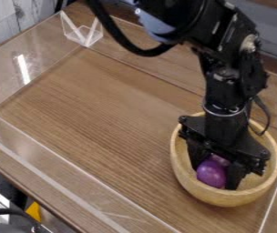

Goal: Put the purple eggplant in the brown bowl

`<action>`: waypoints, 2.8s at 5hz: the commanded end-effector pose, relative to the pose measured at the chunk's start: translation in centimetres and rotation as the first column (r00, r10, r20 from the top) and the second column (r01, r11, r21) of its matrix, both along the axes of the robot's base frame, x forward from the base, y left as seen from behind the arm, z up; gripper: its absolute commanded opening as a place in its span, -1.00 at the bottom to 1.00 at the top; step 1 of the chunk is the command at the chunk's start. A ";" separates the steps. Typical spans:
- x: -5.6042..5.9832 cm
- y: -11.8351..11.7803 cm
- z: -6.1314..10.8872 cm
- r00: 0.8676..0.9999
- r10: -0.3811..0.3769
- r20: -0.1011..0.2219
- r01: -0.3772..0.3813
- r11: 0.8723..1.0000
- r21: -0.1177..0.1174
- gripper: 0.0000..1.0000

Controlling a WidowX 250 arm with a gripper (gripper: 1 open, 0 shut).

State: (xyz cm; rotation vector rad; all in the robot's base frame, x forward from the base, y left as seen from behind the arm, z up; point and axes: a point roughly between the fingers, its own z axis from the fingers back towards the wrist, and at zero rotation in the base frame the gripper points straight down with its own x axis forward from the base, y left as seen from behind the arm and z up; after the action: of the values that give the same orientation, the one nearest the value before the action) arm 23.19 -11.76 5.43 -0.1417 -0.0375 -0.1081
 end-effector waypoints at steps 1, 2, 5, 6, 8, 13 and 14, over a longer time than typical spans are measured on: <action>1.0 -0.2 1.7 0.997 0.025 0.070 -0.023 0.999 -0.031 -1.00; 1.0 0.1 1.5 0.996 0.049 0.073 -0.047 0.998 -0.036 -1.00; 0.7 1.1 0.9 0.997 0.014 0.077 -0.010 0.999 -0.050 -1.00; 0.9 1.4 1.0 0.997 0.013 0.076 -0.009 0.998 -0.054 -1.00; 1.7 3.9 1.1 0.995 0.067 0.076 -0.063 0.996 -0.056 -1.00; 2.3 5.1 5.3 0.979 0.190 0.077 -0.188 0.982 -0.030 1.00; 2.1 5.5 5.8 0.978 0.194 0.083 -0.193 0.981 -0.024 1.00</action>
State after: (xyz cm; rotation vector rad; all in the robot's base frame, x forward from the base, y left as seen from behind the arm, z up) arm 24.26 -6.29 9.50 -0.1363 -0.0623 0.0740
